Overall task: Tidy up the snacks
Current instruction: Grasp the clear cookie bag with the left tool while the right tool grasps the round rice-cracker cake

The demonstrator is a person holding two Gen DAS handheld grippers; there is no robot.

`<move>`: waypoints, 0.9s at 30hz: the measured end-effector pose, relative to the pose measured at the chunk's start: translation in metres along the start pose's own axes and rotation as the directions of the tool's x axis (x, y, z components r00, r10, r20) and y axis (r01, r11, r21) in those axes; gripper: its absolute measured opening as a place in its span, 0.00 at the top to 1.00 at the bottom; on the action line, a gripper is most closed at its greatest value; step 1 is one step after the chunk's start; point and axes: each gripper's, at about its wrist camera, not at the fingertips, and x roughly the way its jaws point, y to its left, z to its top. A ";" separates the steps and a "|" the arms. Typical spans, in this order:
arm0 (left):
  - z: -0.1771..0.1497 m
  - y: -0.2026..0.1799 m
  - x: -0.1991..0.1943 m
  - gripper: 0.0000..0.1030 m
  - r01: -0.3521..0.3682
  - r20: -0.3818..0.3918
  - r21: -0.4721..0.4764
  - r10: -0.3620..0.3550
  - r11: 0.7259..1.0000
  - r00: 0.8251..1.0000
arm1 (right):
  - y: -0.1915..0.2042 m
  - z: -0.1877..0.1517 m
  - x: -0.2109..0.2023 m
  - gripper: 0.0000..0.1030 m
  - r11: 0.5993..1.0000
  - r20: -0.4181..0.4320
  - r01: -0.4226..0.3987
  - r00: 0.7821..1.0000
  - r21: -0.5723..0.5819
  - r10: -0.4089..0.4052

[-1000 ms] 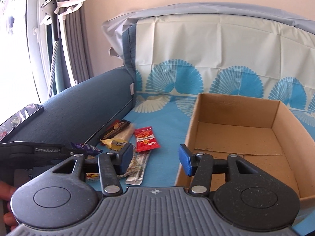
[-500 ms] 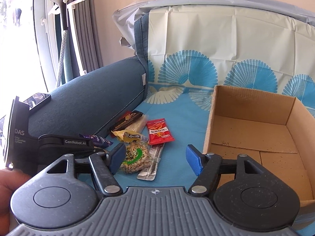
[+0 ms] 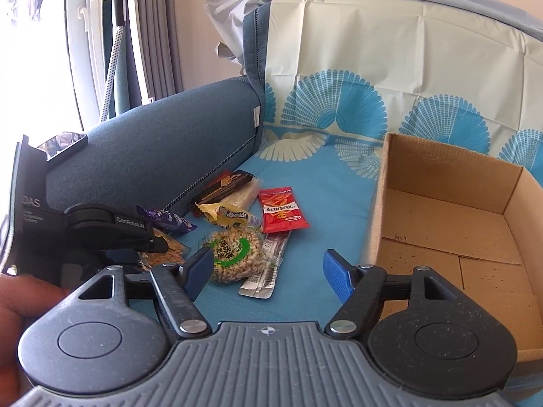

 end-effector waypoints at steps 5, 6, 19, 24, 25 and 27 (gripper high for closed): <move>-0.006 0.008 -0.013 0.62 -0.012 -0.046 -0.036 0.011 0.999 0.999 | 0.014 0.010 0.032 0.29 0.999 -0.034 -0.030 0.999 -0.041 0.028; -0.008 0.010 -0.016 0.62 -0.012 -0.050 -0.041 0.010 0.999 0.999 | 0.018 0.014 0.043 0.28 0.998 -0.048 -0.032 0.998 -0.047 0.030; -0.011 0.023 -0.021 0.61 0.039 -0.070 -0.081 -0.045 0.996 0.997 | 0.039 0.021 0.186 0.05 0.982 -0.382 -0.139 0.921 -0.127 0.080; -0.010 0.025 -0.020 0.61 0.059 -0.073 -0.083 -0.065 0.995 0.995 | 0.043 0.018 0.187 0.17 0.964 -0.394 -0.160 0.917 -0.211 0.066; -0.010 0.025 -0.021 0.61 0.062 -0.074 -0.083 -0.068 0.995 0.995 | 0.043 0.019 0.183 0.21 0.962 -0.390 -0.162 0.918 -0.219 0.066; -0.010 0.025 -0.021 0.61 0.066 -0.075 -0.083 -0.073 0.994 0.995 | 0.044 0.023 0.173 0.21 0.960 -0.380 -0.152 0.924 -0.237 0.052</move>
